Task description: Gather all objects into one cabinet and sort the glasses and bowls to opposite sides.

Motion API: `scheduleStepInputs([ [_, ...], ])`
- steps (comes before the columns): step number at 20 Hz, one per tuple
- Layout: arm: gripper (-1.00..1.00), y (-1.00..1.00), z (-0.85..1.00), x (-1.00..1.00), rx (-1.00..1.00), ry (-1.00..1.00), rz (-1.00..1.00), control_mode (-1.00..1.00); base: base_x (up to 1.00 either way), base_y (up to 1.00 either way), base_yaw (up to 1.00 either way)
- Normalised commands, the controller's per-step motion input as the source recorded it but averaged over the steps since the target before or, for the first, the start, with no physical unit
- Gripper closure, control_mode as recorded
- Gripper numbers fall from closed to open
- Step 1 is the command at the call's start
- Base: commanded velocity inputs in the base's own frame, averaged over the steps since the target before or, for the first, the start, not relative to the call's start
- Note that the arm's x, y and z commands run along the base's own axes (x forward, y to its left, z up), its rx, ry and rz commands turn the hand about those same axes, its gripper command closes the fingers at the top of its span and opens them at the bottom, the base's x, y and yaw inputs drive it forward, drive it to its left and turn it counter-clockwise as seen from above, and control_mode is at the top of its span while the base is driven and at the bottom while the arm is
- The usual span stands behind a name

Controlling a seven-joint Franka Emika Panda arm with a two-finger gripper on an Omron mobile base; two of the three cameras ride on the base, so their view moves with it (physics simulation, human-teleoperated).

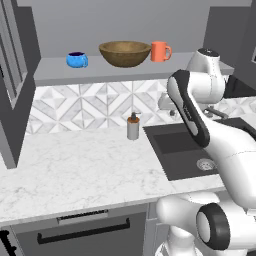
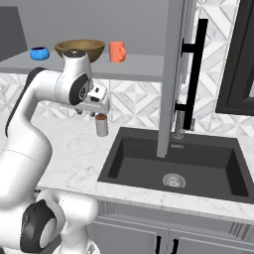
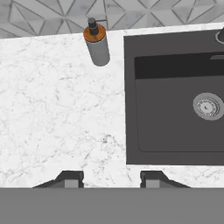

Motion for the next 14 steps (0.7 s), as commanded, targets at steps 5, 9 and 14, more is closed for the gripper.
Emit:
scheduleStepInputs([
  [5, -1.00, 0.00, 0.00, -0.24, 0.00, 0.00, 0.00, -1.00, 0.00, 0.00, 0.00],
  [9, -1.00, 0.00, 0.00, -0.63, 0.00, -0.03, -0.01, -1.00, 0.00, 0.00, 0.00],
  [14, -1.00, -0.02, 0.06, -0.99, 0.00, -0.12, -0.04, -1.00, 0.00, 0.00, 0.00],
])
